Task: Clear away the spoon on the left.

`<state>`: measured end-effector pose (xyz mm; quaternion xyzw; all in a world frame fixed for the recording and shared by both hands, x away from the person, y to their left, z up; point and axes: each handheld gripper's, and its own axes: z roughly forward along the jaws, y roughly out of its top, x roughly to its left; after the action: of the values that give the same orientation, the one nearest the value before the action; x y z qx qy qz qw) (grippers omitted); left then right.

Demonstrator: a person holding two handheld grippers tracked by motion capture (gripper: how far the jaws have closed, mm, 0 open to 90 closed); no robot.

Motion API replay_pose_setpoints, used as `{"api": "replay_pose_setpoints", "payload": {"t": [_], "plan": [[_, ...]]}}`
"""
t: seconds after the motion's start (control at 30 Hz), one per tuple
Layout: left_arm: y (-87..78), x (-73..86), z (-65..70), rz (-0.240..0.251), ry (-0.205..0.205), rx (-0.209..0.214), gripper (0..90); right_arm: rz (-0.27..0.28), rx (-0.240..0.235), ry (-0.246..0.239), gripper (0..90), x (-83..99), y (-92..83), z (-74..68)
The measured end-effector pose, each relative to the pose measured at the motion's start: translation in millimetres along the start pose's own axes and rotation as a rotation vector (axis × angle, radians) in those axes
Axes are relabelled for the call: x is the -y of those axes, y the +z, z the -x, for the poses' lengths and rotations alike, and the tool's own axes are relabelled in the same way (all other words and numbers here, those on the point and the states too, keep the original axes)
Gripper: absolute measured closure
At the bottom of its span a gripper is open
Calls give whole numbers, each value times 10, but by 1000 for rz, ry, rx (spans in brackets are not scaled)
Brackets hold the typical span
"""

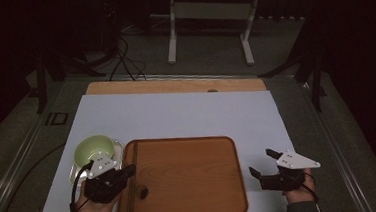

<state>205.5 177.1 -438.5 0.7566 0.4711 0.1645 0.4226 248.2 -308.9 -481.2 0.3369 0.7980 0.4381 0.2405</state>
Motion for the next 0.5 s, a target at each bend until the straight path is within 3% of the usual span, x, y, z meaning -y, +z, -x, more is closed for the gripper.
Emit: {"api": "replay_pose_setpoints", "payload": {"t": [0.33,0.5], "plan": [[277,-64,-103,-16,3,14,867,0,0,0,133,0,-1,2],[436,-17,-127,-51,-8,27,841,0,-2,-1,133,0,0,3]]}}
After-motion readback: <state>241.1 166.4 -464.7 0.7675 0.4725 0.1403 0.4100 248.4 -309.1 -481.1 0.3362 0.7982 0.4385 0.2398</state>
